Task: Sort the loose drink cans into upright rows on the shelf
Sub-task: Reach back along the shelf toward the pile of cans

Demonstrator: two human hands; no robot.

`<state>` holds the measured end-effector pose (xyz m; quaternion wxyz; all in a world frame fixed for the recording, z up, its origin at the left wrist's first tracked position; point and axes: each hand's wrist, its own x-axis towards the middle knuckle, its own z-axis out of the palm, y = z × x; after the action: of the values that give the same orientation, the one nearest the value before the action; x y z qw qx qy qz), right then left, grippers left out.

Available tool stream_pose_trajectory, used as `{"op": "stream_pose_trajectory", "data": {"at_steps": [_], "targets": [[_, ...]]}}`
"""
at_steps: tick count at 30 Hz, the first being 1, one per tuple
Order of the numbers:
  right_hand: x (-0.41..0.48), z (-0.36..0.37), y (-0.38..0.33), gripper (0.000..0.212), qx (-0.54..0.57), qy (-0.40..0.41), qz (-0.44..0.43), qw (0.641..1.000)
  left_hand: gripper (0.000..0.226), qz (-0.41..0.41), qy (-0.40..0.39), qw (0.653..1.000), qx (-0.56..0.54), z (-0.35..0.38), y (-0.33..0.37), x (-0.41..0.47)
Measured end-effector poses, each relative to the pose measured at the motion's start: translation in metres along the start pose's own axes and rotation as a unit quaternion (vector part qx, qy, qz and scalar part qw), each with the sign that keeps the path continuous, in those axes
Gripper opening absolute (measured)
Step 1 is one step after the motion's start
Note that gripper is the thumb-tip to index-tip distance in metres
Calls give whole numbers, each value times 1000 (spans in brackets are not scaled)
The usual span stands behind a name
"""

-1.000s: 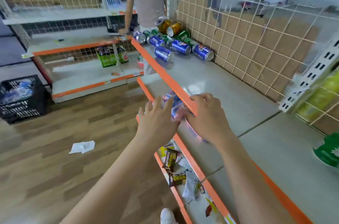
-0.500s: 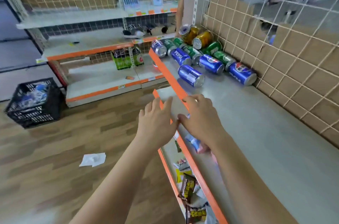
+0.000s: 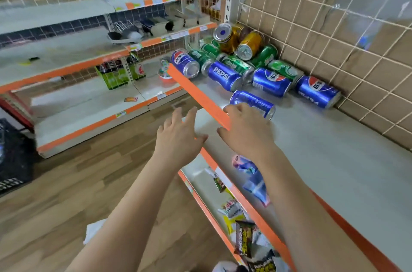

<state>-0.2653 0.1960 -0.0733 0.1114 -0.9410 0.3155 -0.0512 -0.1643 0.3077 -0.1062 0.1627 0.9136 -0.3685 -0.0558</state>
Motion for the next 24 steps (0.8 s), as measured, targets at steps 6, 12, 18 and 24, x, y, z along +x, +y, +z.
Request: {"op": "stream_pose_trajectory", "data": {"at_steps": [6, 12, 18, 24], "targets": [[69, 6, -2, 48, -101, -33, 63, 992, 58, 29, -9, 999, -10, 4, -17, 61], [135, 13, 28, 57, -128, -153, 116, 973, 61, 37, 0, 999, -4, 2, -29, 139], [172, 5, 28, 40, -151, -198, 78, 965, 60, 24, 16, 999, -18, -2, -40, 203], [200, 3, 0, 46, -109, -230, 33, 967, 57, 15, 28, 999, -30, -12, -54, 252]]}}
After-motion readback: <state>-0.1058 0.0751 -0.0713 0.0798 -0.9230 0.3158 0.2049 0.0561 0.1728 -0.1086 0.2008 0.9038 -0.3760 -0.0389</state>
